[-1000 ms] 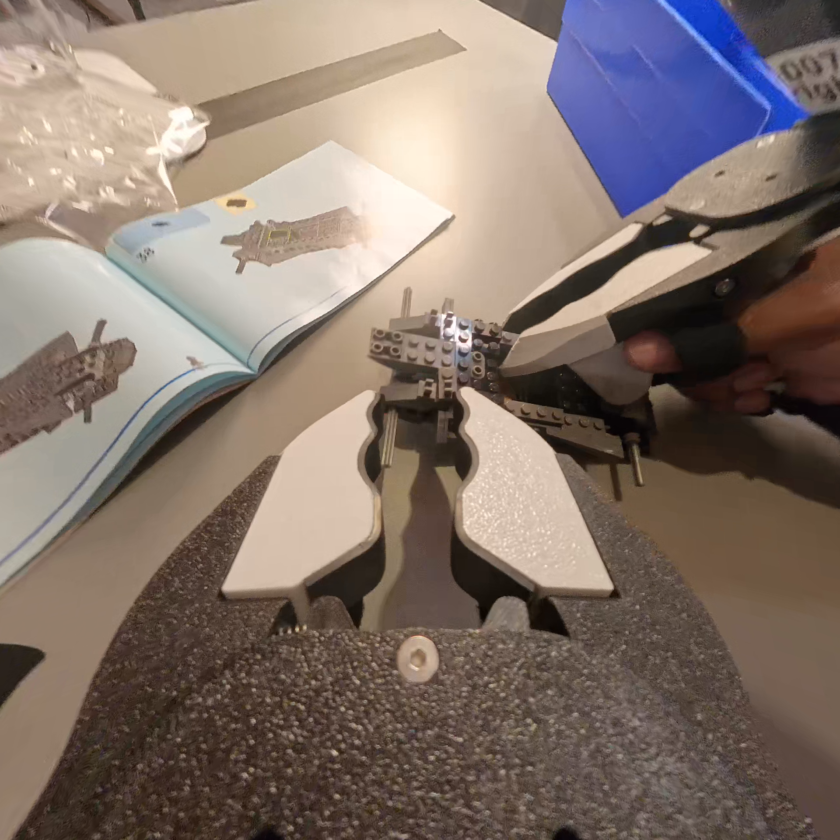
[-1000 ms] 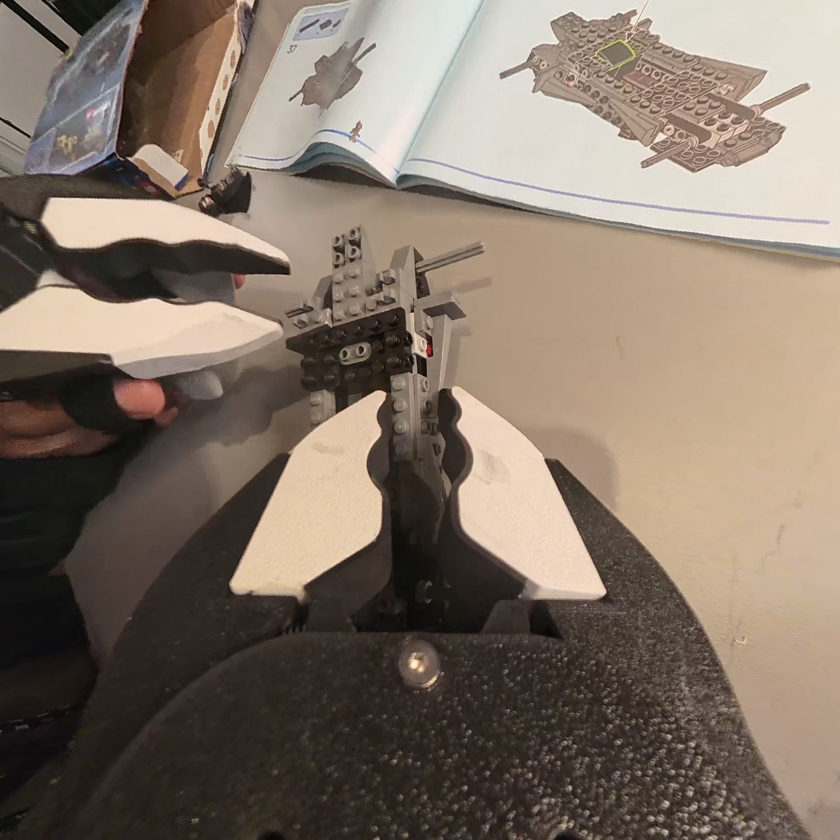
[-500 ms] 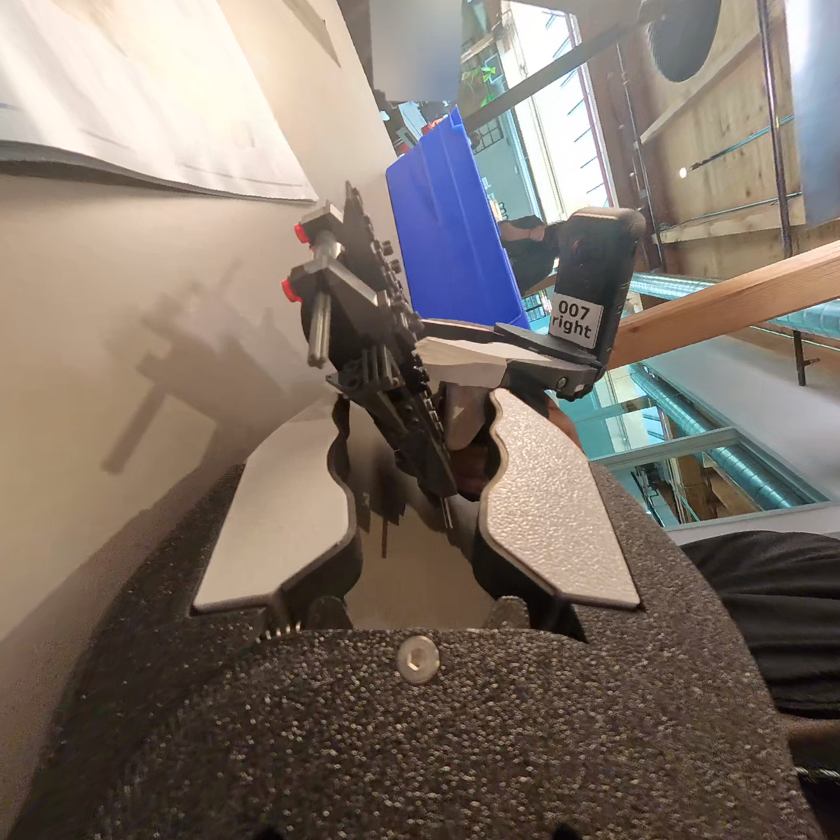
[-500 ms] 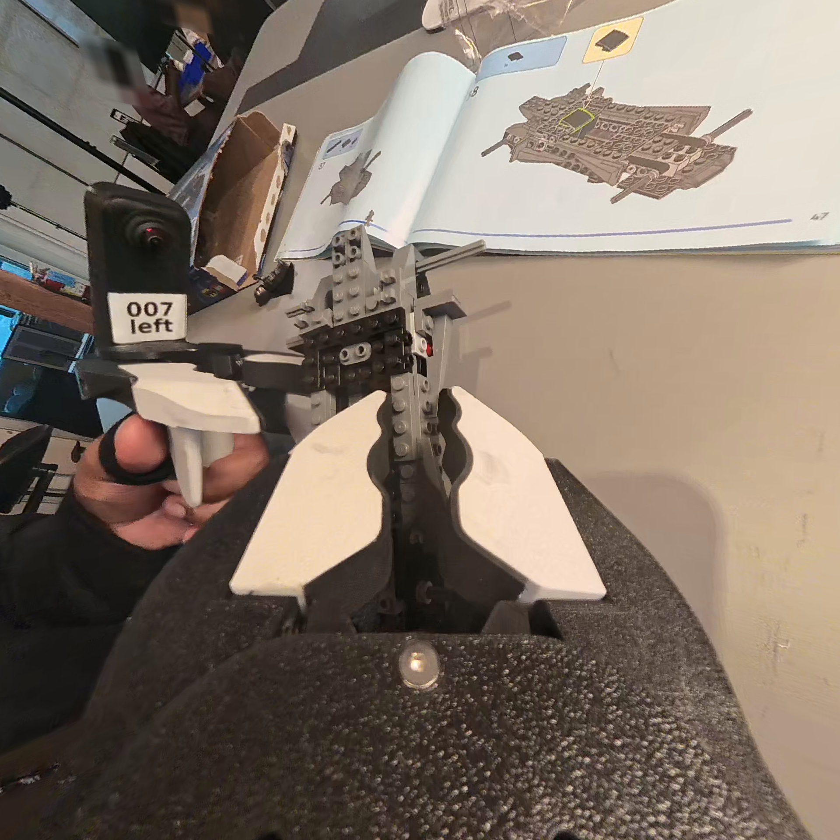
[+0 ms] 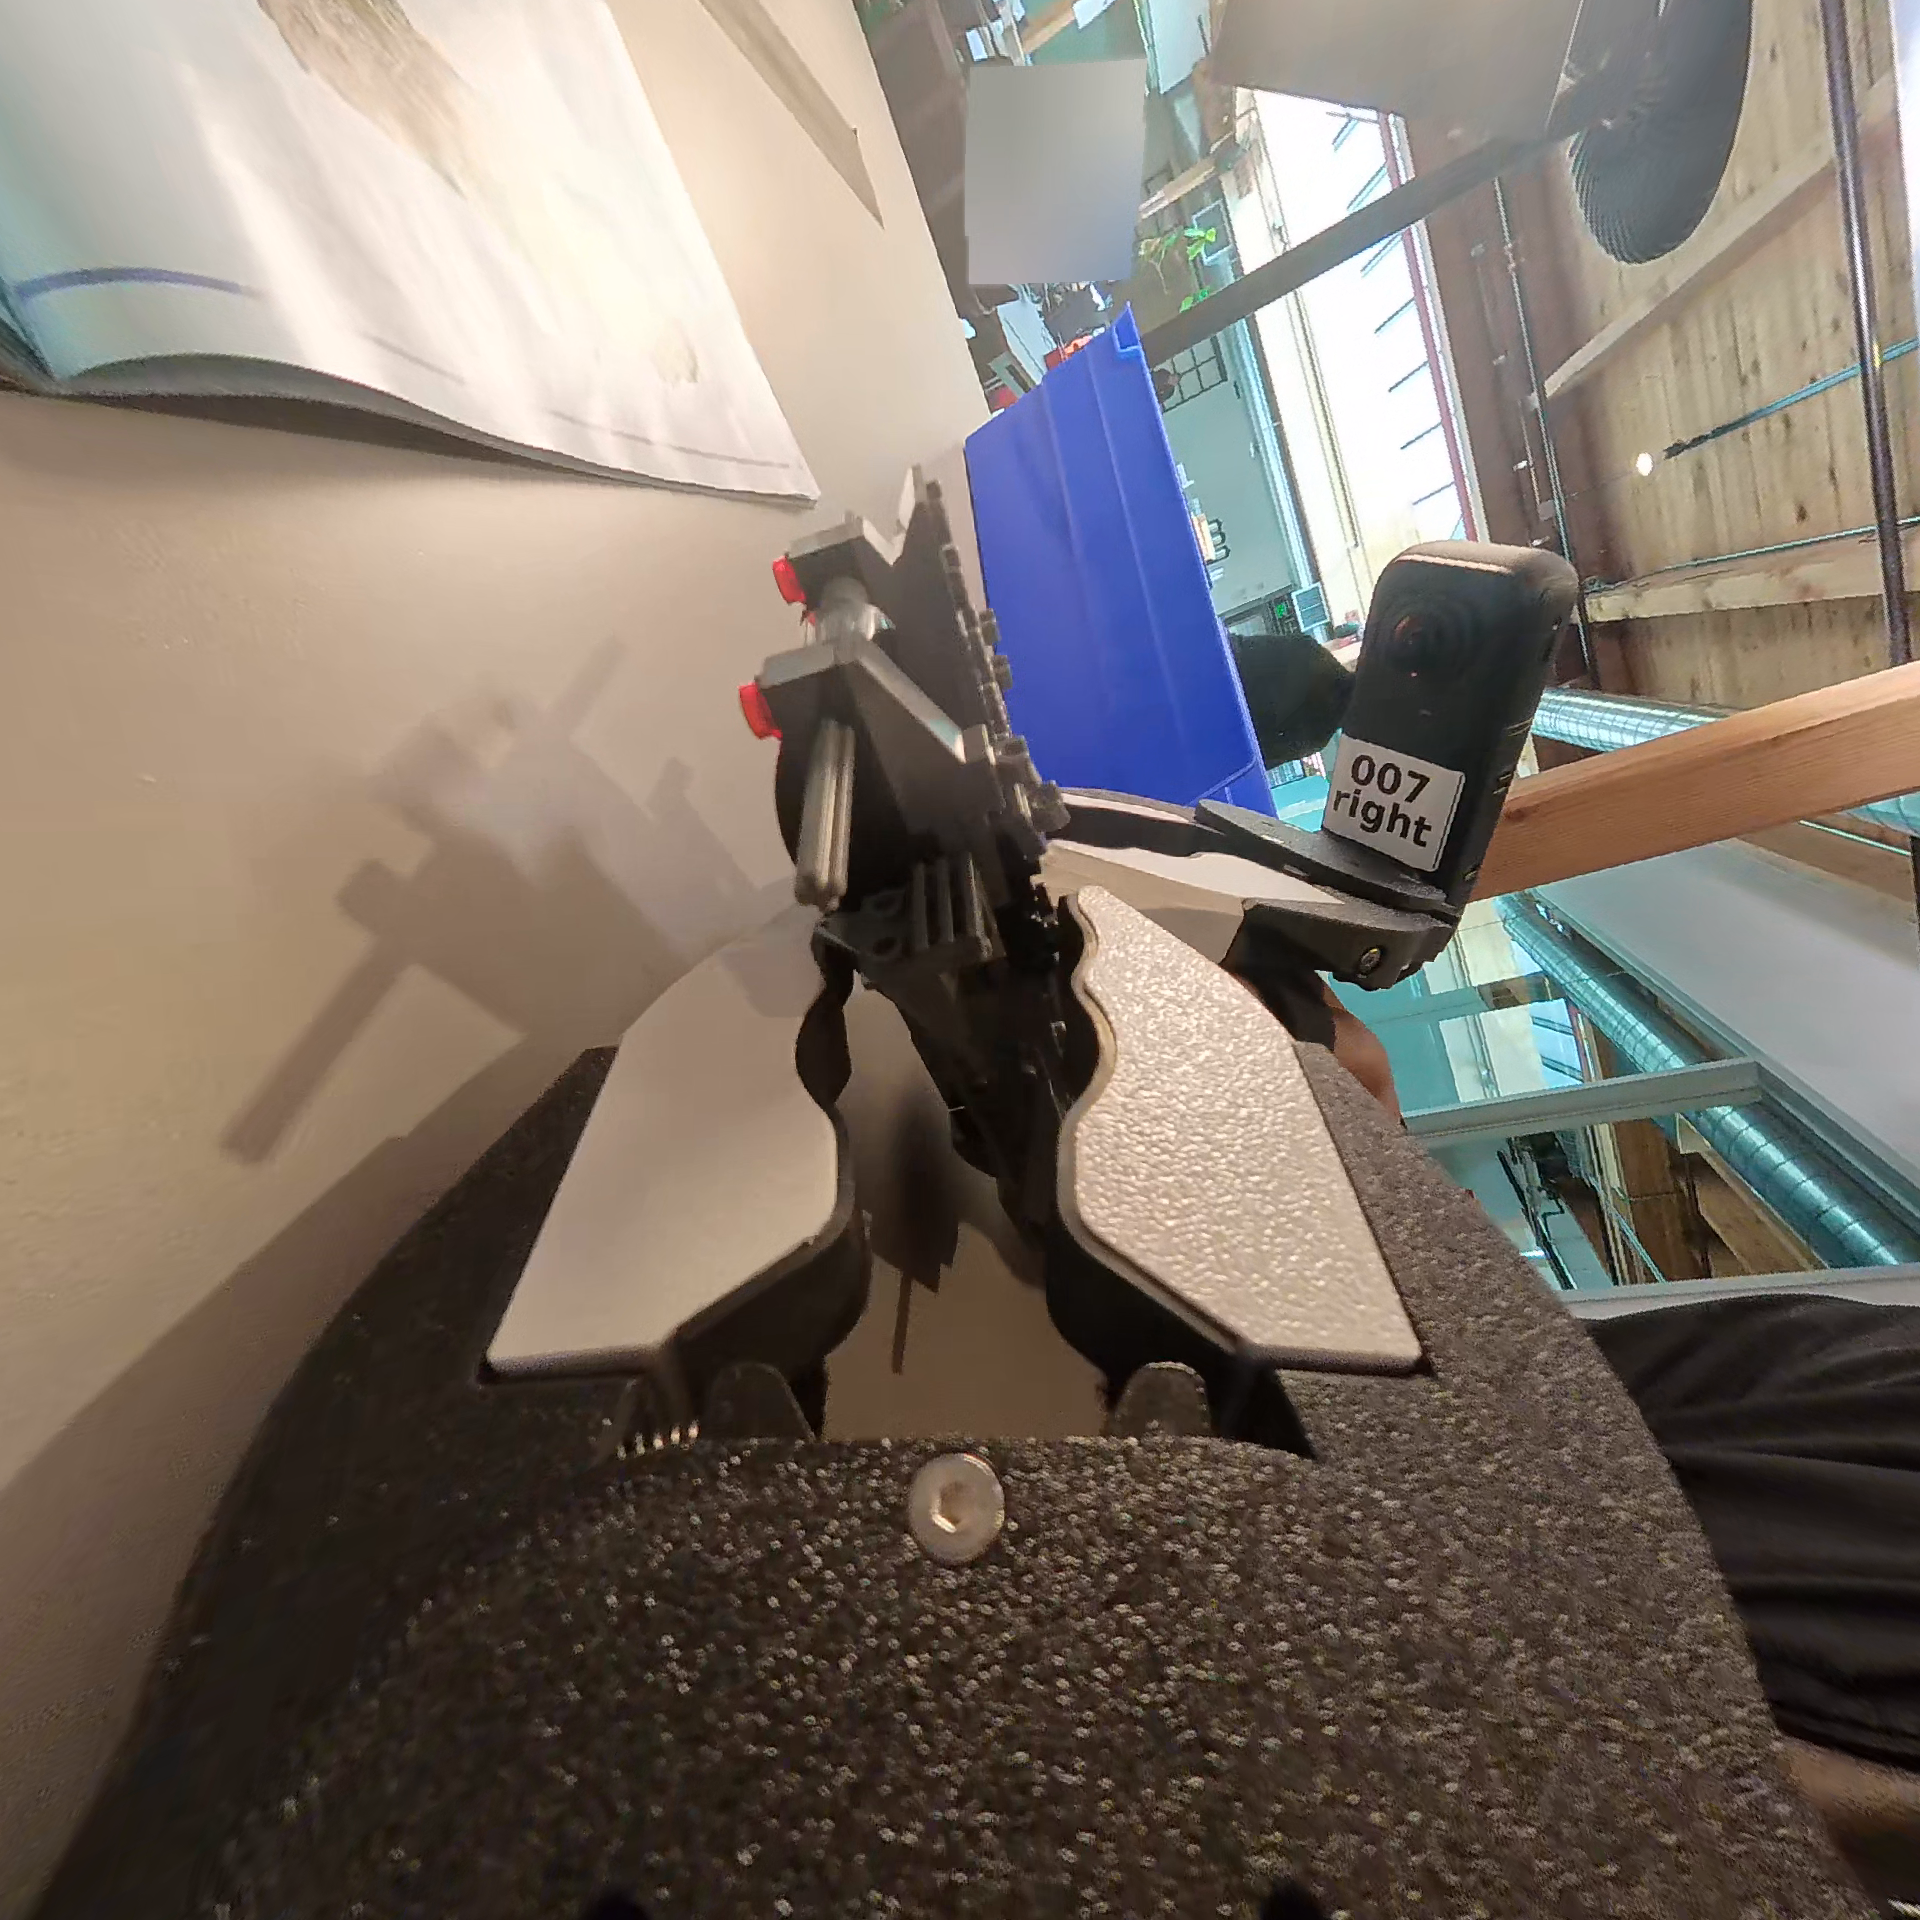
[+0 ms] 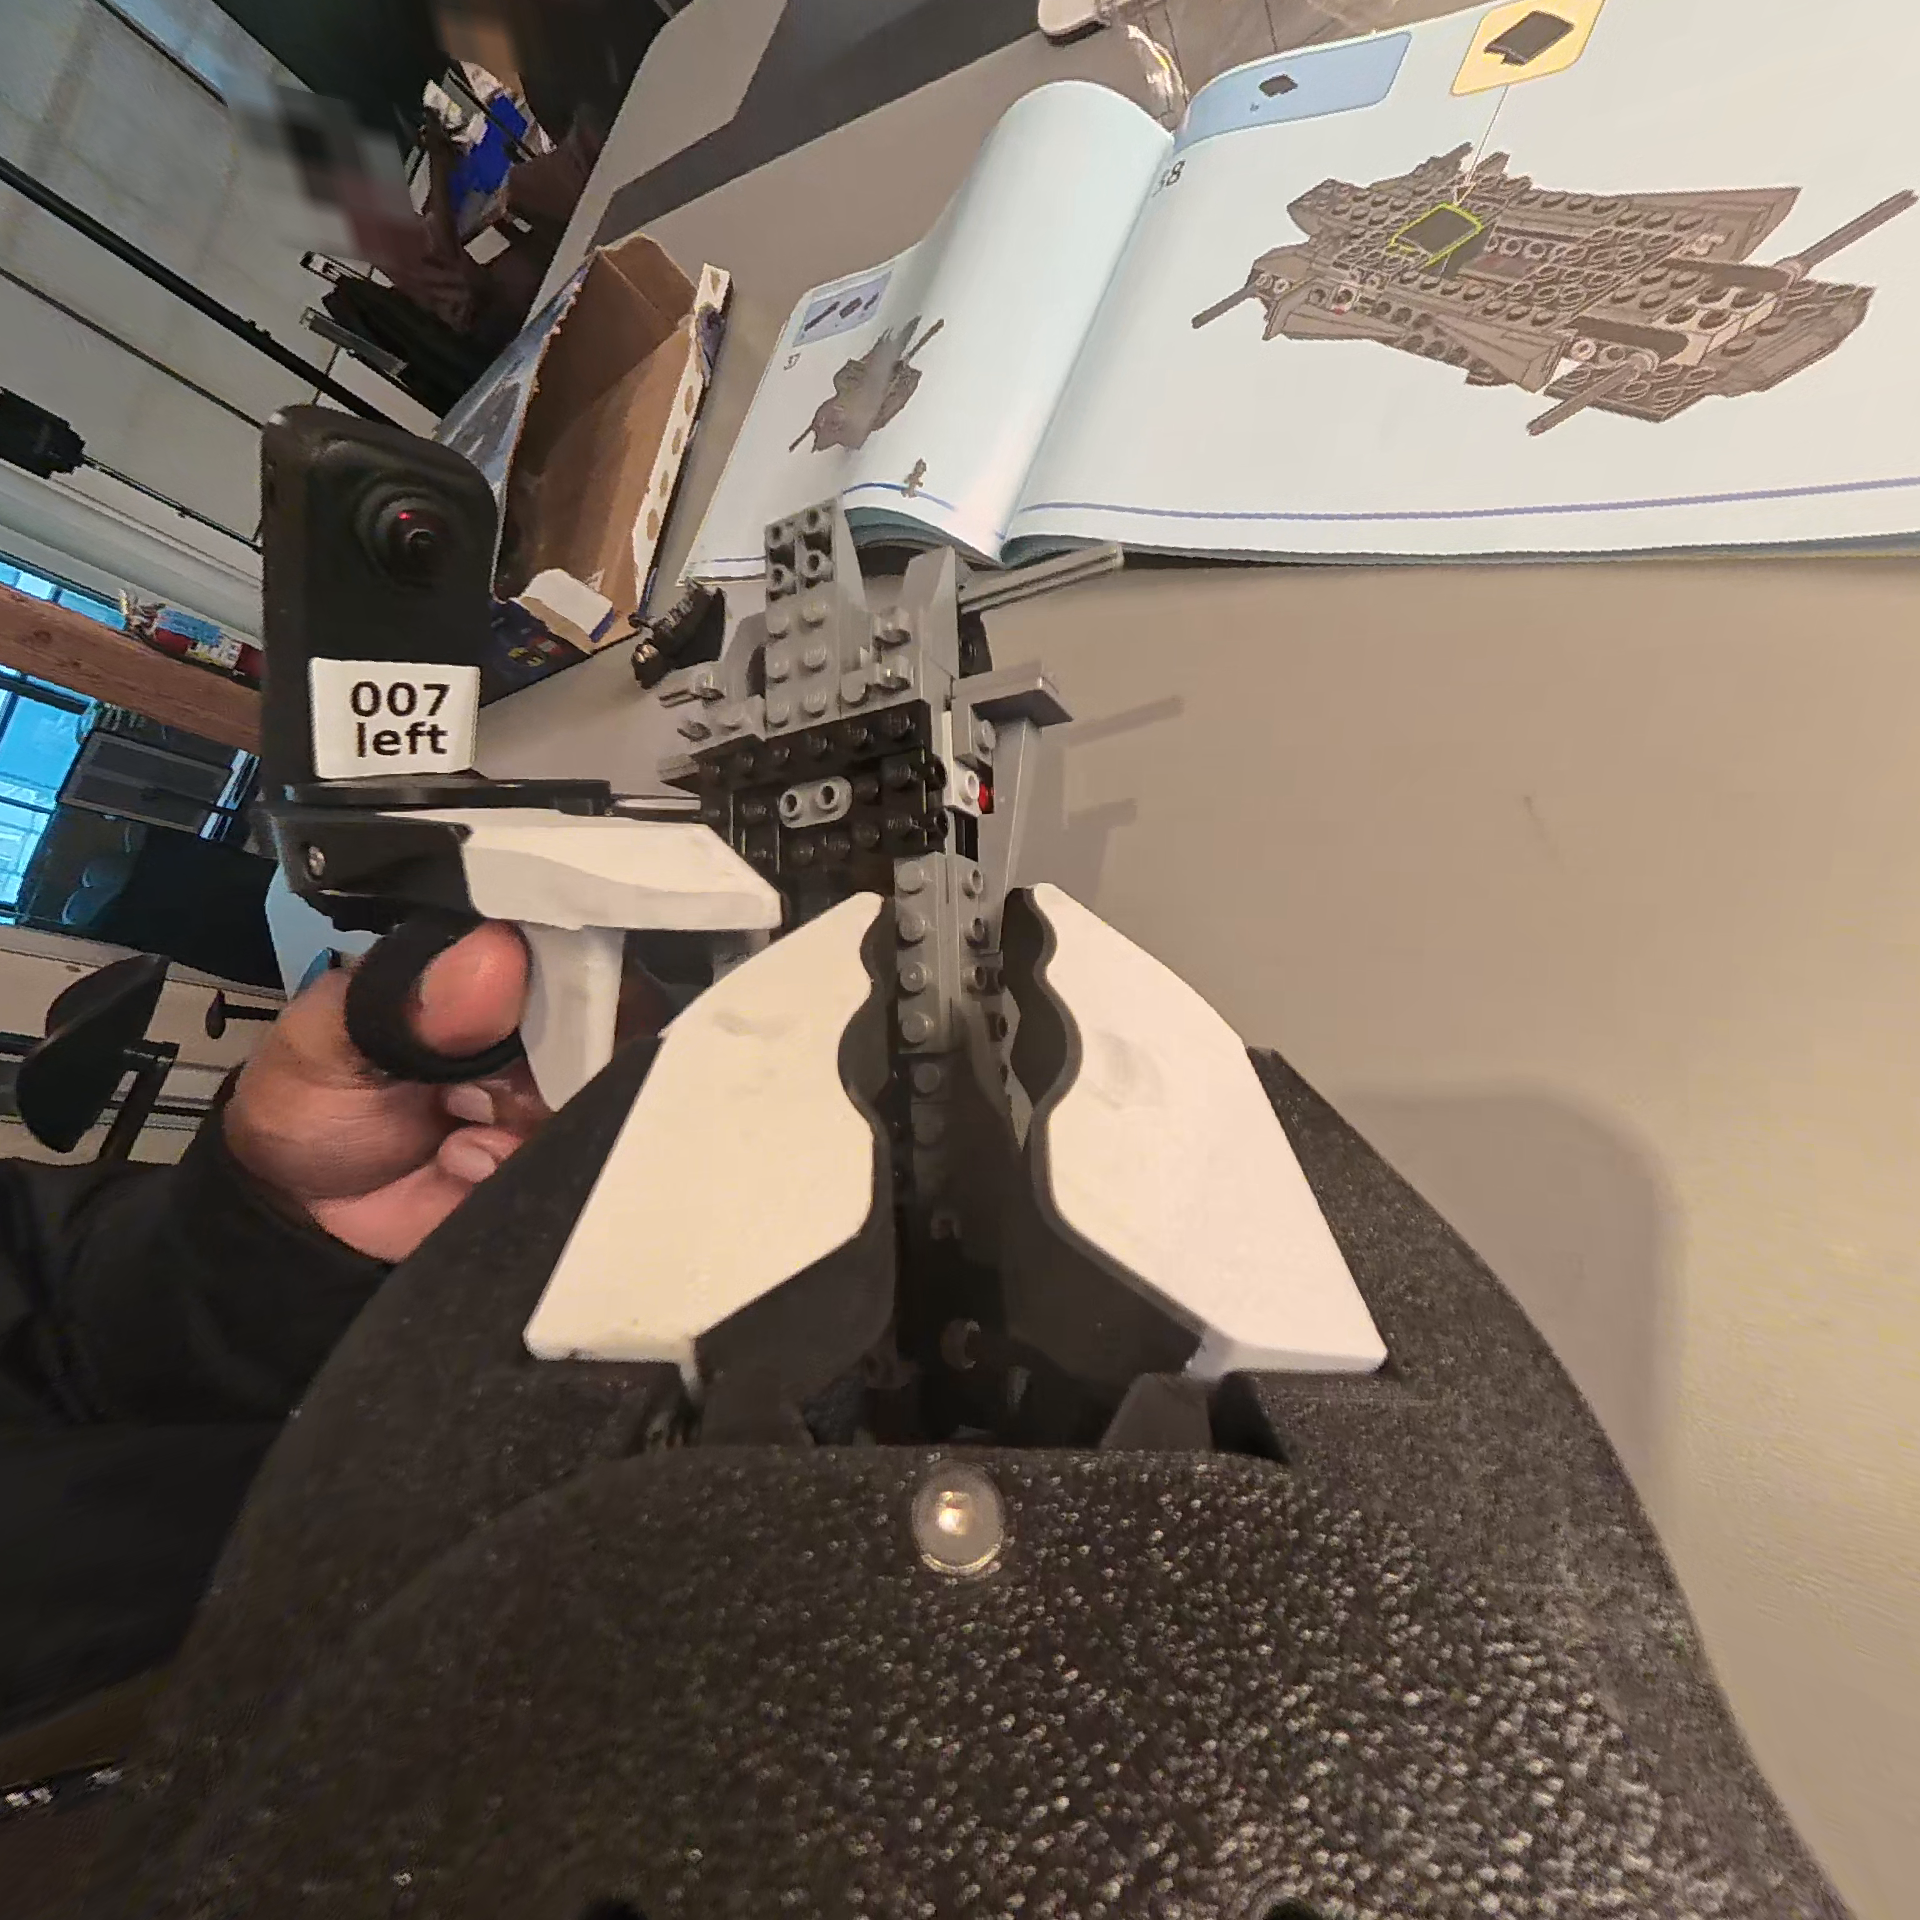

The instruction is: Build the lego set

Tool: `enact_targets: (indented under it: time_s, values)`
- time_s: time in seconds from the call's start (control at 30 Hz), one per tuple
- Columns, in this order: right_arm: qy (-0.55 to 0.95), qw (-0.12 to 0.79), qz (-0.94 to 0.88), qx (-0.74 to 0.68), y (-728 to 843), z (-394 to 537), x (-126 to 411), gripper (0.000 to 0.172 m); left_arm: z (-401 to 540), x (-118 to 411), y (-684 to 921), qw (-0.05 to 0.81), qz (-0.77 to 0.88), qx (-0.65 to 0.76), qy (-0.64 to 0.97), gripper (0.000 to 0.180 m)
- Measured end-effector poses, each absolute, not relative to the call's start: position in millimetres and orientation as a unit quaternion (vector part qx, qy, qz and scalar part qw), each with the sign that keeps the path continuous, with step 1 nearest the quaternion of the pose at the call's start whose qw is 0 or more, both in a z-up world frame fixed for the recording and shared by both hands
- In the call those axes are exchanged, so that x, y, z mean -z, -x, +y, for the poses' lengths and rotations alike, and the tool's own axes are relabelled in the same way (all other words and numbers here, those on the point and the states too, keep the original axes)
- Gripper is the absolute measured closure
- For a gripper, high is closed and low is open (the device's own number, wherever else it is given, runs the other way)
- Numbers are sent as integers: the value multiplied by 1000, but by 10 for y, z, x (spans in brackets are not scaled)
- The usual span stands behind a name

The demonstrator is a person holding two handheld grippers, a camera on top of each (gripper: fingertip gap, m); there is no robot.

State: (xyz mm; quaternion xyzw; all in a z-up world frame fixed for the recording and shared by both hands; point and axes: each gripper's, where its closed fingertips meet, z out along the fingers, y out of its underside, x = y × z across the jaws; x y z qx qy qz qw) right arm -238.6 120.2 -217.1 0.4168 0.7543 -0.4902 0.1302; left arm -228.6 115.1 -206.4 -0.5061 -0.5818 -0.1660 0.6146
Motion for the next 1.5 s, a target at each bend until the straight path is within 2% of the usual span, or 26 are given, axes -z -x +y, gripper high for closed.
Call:
enact_targets:
  time_s: [0.1,0.3,0.5,0.87,0.97,1.03,1.5]
  values:
    - [-408,152,751,496,2368,1199,2130,151,1147,2042,2282,620,-578,181,499,142]
    - [-378,218,748,499,2319,1271,2053,125,1180,1981,2236,631,-553,238,490,142]
    - [-366,311,718,504,2174,1236,2003,111,1206,1903,2191,644,-525,275,484,143]
    - [-350,415,643,540,2049,1071,1825,114,1109,1731,2222,692,-496,311,422,143]
    - [-351,414,648,534,2027,1040,1874,121,1150,1707,2201,697,-489,321,416,143]
    - [-349,413,643,541,2033,1037,1861,133,1177,1702,2184,697,-484,317,424,143]
    - [-361,390,647,547,2095,1065,1898,135,1158,1822,2150,646,-489,240,535,133]
